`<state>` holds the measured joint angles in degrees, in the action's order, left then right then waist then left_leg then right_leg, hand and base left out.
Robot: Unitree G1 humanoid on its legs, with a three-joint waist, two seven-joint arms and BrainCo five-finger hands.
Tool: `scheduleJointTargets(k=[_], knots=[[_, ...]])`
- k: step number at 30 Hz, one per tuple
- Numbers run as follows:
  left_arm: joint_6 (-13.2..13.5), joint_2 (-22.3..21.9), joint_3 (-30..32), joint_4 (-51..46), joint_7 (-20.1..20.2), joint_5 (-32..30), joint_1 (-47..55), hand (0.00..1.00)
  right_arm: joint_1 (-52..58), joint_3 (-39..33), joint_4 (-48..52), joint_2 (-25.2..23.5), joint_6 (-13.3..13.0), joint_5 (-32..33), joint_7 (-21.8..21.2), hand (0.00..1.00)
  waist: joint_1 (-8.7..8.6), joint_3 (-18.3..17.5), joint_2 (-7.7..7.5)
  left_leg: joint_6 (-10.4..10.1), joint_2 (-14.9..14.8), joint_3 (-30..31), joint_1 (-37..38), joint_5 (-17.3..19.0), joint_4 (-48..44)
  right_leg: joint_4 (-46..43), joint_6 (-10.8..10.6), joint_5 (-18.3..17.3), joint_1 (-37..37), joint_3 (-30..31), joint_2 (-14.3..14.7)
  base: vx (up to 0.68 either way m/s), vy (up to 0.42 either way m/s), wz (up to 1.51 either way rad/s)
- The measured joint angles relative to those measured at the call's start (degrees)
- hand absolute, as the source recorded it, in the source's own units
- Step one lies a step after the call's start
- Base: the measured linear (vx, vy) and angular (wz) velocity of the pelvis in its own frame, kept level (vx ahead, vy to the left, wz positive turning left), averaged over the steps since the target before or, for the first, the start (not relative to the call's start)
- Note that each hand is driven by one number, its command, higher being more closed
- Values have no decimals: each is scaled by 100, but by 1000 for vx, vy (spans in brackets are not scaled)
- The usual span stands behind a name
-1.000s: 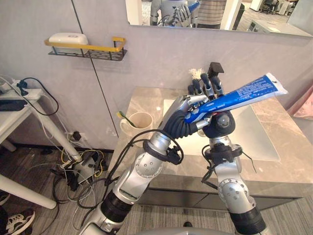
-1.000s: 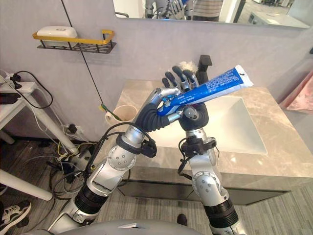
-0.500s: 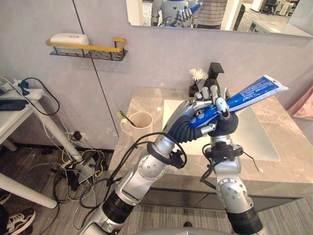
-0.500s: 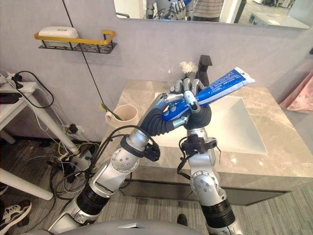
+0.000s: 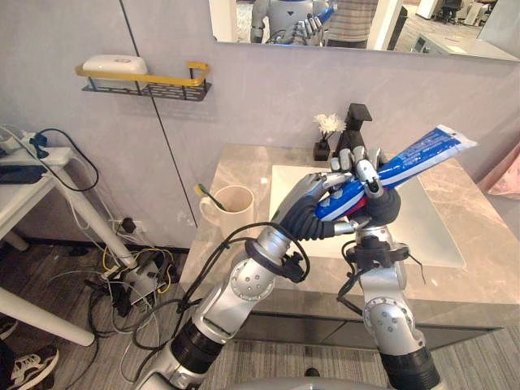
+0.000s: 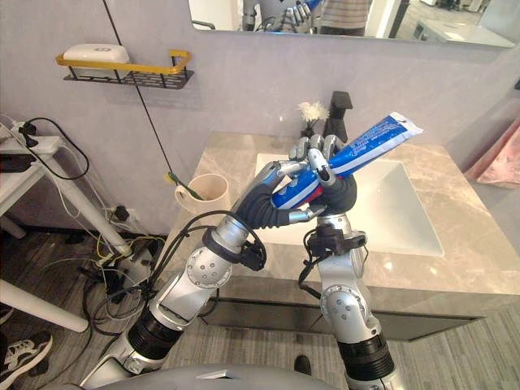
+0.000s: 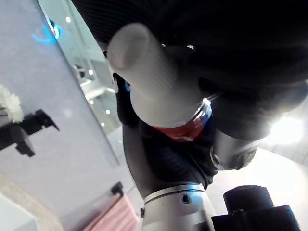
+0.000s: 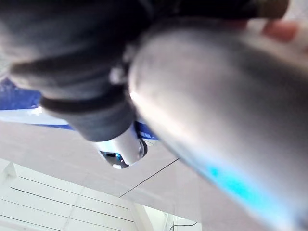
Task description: Organize washtable
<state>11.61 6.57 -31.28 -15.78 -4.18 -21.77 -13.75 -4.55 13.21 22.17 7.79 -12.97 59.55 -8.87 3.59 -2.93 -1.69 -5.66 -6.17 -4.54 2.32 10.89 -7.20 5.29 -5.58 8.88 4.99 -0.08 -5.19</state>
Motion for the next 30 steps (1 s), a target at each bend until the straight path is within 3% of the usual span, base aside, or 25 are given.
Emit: scheduleJointTargets(k=[3, 7, 15, 20, 30], knots=[[8, -40, 136, -9, -3, 3, 124, 0, 63, -287, 1, -116, -6, 0, 8, 100, 4, 1, 2, -2, 0, -12, -1, -6, 21, 0, 1, -3, -2, 5, 2, 0, 0, 0], [-64, -129, 1179, -217, -294, 17, 335, 0, 304, -1099, 5, -211, -99, 2, 130, 100, 1, 6, 9, -4, 0, -19, 4, -10, 35, 0, 6, -6, 2, 8, 4, 0, 0, 0], [-7, -109, 1484, -758, -502, 203, 623, 0, 322, -1324, 13, -217, -198, -2, 165, 100, 2, 10, 16, -4, 0, -29, 13, -9, 46, 0, 7, -6, 3, 15, 3, 0, 0, 0], [81, -101, 1906, -976, -704, 855, 774, 0, 322, -1345, 14, -217, -200, -1, 165, 100, -2, 24, 38, -5, 0, -50, 17, -9, 42, 0, 8, -7, 3, 22, 3, 0, 0, 0], [631, -153, 2869, -1190, -1019, 2384, 778, 0, 322, -1327, -50, -216, -220, 4, 160, 100, 1, 83, 128, -5, 0, -58, 38, -9, 45, 0, 8, -5, -12, 25, 3, 0, 0, 0]])
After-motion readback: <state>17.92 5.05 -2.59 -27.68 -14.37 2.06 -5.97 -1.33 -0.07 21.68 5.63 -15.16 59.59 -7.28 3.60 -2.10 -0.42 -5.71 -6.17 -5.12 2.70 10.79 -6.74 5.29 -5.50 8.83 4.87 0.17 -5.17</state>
